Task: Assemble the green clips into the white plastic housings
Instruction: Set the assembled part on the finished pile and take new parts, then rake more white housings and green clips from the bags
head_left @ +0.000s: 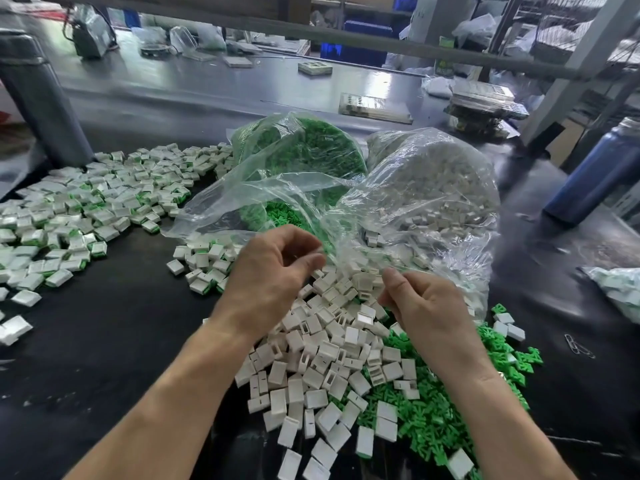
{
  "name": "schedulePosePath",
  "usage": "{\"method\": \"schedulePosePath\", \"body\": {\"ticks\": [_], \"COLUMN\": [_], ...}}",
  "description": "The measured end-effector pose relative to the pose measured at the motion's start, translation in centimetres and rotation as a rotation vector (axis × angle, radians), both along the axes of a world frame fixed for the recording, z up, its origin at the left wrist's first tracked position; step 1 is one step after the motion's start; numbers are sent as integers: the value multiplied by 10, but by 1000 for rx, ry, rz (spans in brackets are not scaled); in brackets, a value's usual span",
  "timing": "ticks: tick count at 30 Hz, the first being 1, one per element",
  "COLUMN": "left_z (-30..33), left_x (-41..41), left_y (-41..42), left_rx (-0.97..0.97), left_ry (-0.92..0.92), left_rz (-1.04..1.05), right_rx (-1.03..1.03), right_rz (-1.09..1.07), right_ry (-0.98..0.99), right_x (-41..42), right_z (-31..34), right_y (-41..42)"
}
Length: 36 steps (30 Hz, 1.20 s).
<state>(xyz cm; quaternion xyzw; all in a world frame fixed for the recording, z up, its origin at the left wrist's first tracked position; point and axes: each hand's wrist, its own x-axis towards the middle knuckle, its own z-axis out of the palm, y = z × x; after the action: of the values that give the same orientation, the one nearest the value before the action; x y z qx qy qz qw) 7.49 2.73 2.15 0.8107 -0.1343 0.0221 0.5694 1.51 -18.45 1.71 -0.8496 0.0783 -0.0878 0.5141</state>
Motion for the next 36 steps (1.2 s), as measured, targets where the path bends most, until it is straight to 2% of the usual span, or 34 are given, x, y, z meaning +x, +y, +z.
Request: {"method": "schedulePosePath", "body": {"ticks": [4, 8, 11, 18, 24, 28, 31, 33, 36], "left_z": [-2, -3, -4, -6, -4, -3, -2, 0, 0], "left_x": [15, 25, 28, 28, 25, 25, 21, 15, 7], "left_y": [27, 46, 52, 52, 49, 50, 46, 37, 21], "left_rx": [248, 401, 426, 469, 454, 486, 488, 440, 382], "left_ry": [31, 102, 142, 83, 26, 78, -29, -110, -63], "left_rz": [200, 377, 442, 545, 541, 517, 495, 438, 245], "right_rx": [-184, -230, -216, -243, -246, -203, -149, -136, -138], "right_rz": [14, 14, 4, 2, 16, 45, 114, 177, 217], "right_ry": [139, 242, 295, 340, 355, 368, 372, 397, 432], "right_x": [0, 1, 1, 0, -1, -3, -6, -8, -9], "right_z": [1, 3, 4, 6, 8, 11, 15, 19, 24], "right_y": [-13, -22, -27, -30, -32, -35, -33, -32, -29]}}
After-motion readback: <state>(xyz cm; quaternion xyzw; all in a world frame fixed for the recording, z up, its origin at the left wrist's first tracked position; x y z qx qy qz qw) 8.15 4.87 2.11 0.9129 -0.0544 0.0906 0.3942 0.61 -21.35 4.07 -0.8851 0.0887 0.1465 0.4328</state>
